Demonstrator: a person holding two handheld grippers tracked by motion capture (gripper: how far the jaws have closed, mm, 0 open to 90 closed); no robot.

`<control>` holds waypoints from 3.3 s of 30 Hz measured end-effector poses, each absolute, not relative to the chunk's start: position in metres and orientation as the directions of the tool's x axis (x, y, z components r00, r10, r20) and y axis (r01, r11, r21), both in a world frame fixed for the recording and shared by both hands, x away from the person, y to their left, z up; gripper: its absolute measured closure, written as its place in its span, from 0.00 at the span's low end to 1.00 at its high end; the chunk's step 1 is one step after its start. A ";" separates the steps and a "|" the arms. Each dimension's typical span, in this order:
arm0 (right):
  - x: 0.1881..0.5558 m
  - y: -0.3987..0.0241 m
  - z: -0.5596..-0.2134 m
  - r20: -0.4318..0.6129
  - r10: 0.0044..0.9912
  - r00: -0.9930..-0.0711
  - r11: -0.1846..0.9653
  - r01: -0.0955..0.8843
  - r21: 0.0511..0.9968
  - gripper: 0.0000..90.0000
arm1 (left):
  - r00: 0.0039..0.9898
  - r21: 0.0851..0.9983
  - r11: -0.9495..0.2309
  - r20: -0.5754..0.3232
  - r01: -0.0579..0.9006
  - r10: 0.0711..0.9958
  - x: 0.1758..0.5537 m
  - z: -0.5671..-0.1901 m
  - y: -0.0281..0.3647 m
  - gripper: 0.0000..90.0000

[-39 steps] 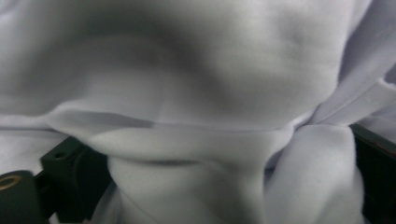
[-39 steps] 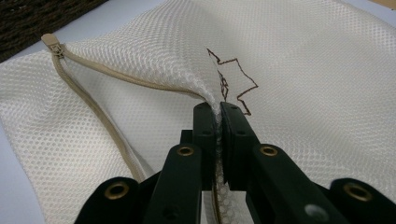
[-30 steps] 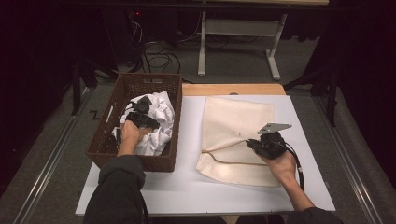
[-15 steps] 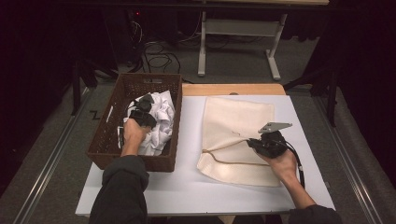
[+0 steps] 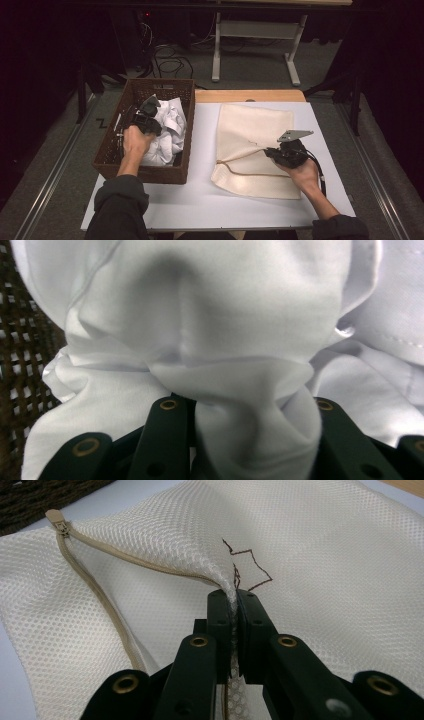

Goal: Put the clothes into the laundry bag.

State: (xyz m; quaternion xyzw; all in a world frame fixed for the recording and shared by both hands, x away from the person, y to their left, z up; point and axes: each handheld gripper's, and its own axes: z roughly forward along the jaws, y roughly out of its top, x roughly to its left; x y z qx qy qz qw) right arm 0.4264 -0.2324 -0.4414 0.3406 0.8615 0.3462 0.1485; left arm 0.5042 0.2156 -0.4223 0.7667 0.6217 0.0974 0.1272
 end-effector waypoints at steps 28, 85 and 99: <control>0.430 -0.225 -0.441 -0.006 0.684 -0.729 0.522 0.484 0.702 0.97 | 0.282 0.544 -0.216 -0.040 0.811 0.959 0.456 -0.322 0.231 0.76; 0.461 -0.224 -0.438 -0.026 0.738 -0.675 0.510 0.531 0.677 0.98 | 0.733 0.611 -0.524 -0.143 0.594 0.664 0.418 -0.268 0.071 0.74; 0.461 -0.234 -0.442 -0.019 0.738 -0.675 0.507 0.536 0.675 0.98 | 0.787 0.556 -0.604 -0.161 0.571 0.595 0.413 -0.330 0.012 0.71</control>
